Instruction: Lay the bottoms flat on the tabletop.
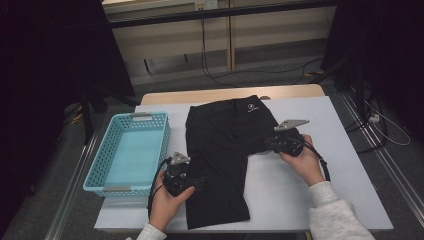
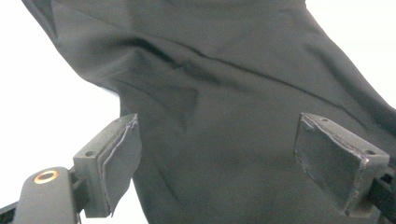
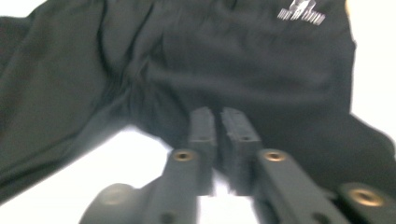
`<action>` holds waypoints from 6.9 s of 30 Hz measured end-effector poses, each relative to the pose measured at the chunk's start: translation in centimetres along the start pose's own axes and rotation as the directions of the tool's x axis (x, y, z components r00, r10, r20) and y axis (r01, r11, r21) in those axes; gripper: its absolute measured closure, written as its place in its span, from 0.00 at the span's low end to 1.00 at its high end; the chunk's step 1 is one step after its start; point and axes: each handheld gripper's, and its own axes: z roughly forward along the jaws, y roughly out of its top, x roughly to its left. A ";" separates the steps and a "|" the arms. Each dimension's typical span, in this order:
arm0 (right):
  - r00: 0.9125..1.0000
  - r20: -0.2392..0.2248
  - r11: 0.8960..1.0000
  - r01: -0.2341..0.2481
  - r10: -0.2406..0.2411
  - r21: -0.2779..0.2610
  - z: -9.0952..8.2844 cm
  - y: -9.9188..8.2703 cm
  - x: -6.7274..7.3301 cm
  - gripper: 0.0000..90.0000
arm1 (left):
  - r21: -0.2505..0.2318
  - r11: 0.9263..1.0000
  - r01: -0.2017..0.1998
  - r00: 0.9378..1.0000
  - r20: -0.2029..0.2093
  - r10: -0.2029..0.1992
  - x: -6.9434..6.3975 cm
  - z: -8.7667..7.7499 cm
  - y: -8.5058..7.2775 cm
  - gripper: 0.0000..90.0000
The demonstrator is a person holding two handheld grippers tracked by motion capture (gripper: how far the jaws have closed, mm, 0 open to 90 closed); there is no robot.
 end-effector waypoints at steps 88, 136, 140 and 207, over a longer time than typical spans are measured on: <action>0.982 0.154 0.993 -0.115 0.108 0.033 2.7 -1.4 -2.1 0.46 | -0.003 1.000 0.002 0.999 0.042 -0.002 -0.4 -0.4 0.3 0.16; 0.991 0.103 0.995 -0.082 0.087 -0.051 -0.9 1.5 -1.3 0.91 | -0.001 1.000 -0.013 0.999 0.049 0.013 -0.6 -0.1 0.2 0.16; 0.986 0.121 0.993 -0.110 0.113 -0.030 1.0 1.0 -2.0 0.91 | 0.004 1.000 -0.004 0.999 0.045 0.003 -0.4 0.0 0.0 0.15; 0.991 0.088 0.994 -0.101 0.096 0.049 -0.6 -2.3 -1.6 0.98 | 0.011 1.000 -0.013 0.998 0.055 0.013 -0.5 -0.4 0.0 0.15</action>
